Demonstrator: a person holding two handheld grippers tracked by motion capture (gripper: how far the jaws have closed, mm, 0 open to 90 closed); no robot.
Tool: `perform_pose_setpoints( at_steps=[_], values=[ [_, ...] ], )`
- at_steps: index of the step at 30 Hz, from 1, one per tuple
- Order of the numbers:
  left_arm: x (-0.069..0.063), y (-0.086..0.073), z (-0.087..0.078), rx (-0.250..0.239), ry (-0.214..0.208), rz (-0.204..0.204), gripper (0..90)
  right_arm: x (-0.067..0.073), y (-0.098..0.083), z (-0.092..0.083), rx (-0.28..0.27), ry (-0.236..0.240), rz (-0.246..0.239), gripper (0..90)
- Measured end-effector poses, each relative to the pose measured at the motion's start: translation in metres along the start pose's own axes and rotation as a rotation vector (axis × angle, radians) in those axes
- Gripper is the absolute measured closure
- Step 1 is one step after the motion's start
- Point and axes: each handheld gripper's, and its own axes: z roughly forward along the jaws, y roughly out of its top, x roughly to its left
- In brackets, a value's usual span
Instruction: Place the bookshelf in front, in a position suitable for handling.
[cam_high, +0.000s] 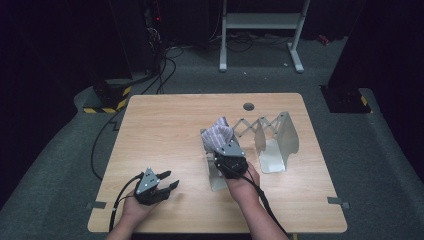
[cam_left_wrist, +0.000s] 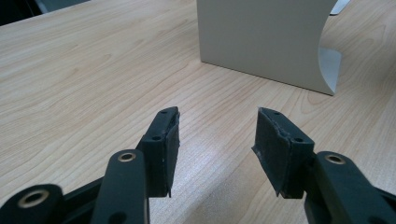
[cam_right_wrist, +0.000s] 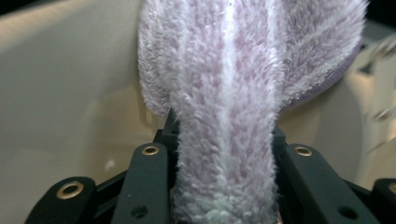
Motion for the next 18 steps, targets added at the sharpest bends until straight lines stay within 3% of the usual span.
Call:
perform_pose_setpoints(
  at_steps=[11,18],
  values=[
    [-0.001,-0.001,0.002,0.008,-0.005,0.008,49.9,-0.004,-0.043,0.038,0.17,0.049,0.077,65.2],
    [-0.002,-0.001,0.004,0.019,-0.003,0.018,49.9,-0.003,-0.059,0.036,0.173,0.074,0.105,64.8]
  ],
)
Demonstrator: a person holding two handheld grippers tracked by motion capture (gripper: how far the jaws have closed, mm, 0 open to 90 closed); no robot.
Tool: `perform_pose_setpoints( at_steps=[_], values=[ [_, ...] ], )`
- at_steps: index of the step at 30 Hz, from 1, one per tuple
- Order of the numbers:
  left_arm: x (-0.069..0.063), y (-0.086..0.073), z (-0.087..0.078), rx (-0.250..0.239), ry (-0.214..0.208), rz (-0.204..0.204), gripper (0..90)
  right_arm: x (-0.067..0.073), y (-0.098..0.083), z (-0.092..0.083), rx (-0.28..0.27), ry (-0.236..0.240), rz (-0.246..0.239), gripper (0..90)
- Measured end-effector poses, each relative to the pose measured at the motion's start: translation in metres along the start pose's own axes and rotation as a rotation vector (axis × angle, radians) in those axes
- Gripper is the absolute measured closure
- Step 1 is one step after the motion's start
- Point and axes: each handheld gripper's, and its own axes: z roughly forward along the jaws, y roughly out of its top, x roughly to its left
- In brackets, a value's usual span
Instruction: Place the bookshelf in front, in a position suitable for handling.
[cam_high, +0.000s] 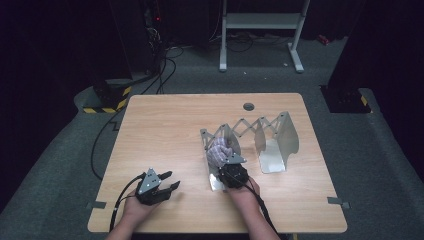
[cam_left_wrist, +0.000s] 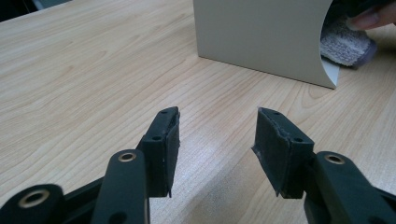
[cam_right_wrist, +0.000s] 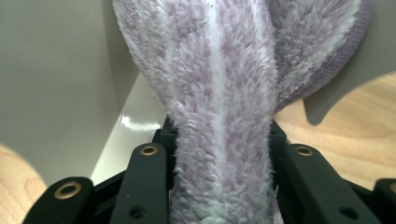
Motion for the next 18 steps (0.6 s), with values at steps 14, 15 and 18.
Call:
perform_pose_setpoints(
  at_steps=[14,15,18],
  values=[
    [-0.003,0.0,0.005,0.019,0.017,-0.01,49.8,0.01,-0.009,-0.01,-0.006,0.119,0.008,63.9],
    [-0.003,0.0,0.005,0.021,0.017,-0.008,49.8,0.011,-0.009,-0.011,-0.004,0.134,0.014,63.9],
    [-0.004,0.0,0.006,0.022,0.017,-0.009,49.8,0.014,-0.011,-0.014,-0.009,0.157,0.027,63.9]
  ],
)
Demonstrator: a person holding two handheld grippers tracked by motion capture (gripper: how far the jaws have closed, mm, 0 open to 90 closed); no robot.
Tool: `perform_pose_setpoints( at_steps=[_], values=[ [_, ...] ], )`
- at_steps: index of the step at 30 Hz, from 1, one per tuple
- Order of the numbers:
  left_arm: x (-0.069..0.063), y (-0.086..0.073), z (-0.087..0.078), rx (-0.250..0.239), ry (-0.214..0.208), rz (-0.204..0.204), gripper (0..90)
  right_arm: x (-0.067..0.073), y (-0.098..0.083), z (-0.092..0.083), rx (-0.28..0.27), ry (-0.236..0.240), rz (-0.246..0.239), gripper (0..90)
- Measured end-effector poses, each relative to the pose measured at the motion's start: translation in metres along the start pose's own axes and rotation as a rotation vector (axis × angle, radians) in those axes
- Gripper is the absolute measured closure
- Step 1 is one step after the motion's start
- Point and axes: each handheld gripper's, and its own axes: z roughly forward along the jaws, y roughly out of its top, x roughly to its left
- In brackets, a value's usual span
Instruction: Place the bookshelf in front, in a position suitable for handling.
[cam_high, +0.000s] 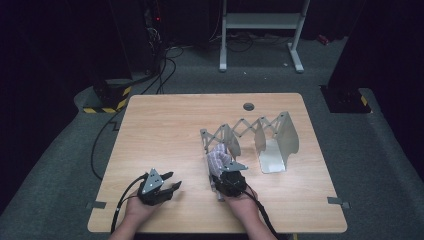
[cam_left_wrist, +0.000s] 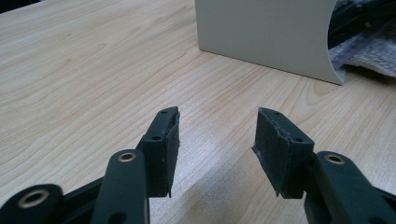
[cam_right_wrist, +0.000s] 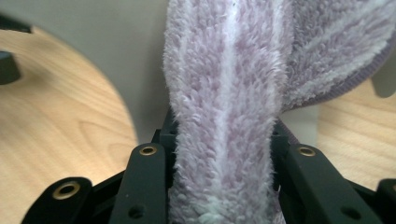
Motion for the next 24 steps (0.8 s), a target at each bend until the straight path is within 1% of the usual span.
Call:
perform_pose_setpoints(
  at_steps=[3,7,10,13,17,22,24],
  values=[
    [0.0,0.0,0.0,-0.006,-0.003,0.002,49.8,0.002,0.0,-0.005,-0.01,0.02,0.016,63.8],
    [0.001,0.001,-0.001,-0.008,-0.005,0.011,49.8,0.005,0.002,-0.012,-0.04,0.041,0.034,63.7],
    [0.001,0.001,0.0,-0.005,-0.01,0.01,49.8,0.007,0.006,-0.021,-0.077,0.062,0.046,63.6],
    [0.002,0.001,0.0,-0.009,-0.012,0.008,49.7,0.009,0.01,-0.032,-0.117,0.071,0.046,63.5],
    [0.004,0.001,0.0,-0.013,-0.011,0.003,49.5,0.011,0.018,-0.051,-0.184,0.089,0.051,63.5],
    [0.005,0.001,0.001,-0.019,-0.022,-0.011,48.1,0.014,0.027,-0.074,-0.259,0.118,0.05,63.4],
    [0.006,0.001,0.001,-0.021,-0.028,-0.017,46.4,0.015,0.03,-0.083,-0.285,0.135,0.059,63.5]
  ],
)
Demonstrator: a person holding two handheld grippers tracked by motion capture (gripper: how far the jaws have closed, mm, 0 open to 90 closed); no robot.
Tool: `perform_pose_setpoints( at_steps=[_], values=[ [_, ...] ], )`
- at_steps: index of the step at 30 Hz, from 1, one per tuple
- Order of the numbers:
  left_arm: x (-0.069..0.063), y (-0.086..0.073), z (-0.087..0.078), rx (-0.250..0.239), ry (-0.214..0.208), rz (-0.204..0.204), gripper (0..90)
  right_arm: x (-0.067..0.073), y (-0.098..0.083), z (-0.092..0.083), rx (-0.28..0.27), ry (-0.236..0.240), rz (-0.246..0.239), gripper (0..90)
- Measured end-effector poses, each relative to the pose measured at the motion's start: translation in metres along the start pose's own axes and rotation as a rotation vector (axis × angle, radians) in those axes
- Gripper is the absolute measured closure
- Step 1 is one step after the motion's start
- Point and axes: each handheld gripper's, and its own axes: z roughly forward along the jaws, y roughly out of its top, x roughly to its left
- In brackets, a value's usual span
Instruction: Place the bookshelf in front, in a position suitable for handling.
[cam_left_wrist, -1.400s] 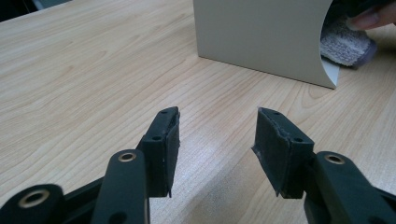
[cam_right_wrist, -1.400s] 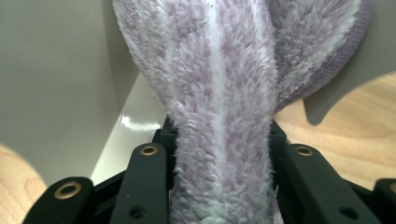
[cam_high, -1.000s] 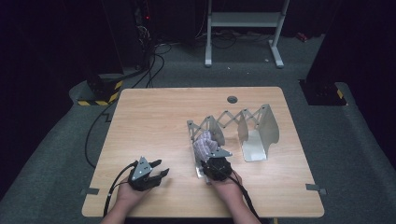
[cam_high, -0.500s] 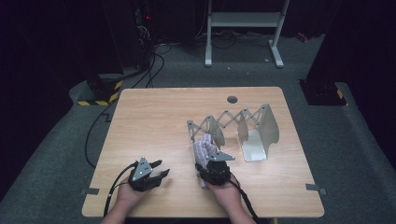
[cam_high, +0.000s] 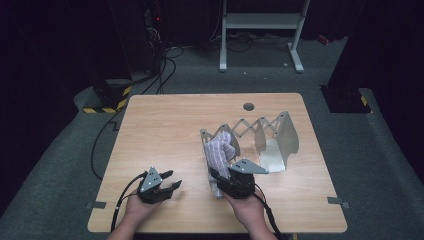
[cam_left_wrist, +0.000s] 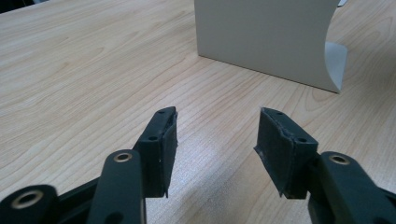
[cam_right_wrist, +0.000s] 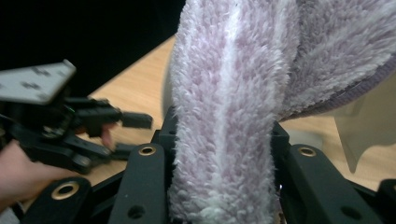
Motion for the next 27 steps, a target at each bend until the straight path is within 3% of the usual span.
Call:
perform_pose_setpoints(
  at_steps=[6,11,15,20,27],
  values=[
    [0.004,-0.001,0.0,-0.008,-0.007,-0.042,43.3,0.005,0.008,-0.011,-0.041,0.016,-0.002,63.4],
    [0.007,-0.002,0.0,-0.019,-0.014,-0.072,41.8,0.0,0.001,-0.004,-0.014,0.013,0.014,63.5],
    [0.008,-0.002,-0.001,-0.029,-0.013,-0.083,41.5,-0.007,-0.011,0.012,0.047,0.005,0.036,63.6],
    [0.008,-0.002,-0.003,-0.044,0.001,-0.066,42.0,-0.018,-0.034,0.038,0.158,-0.016,0.056,63.6],
    [0.006,-0.002,-0.002,-0.04,-0.004,-0.054,43.0,-0.028,-0.057,0.063,0.287,-0.062,0.036,63.7]
  ],
)
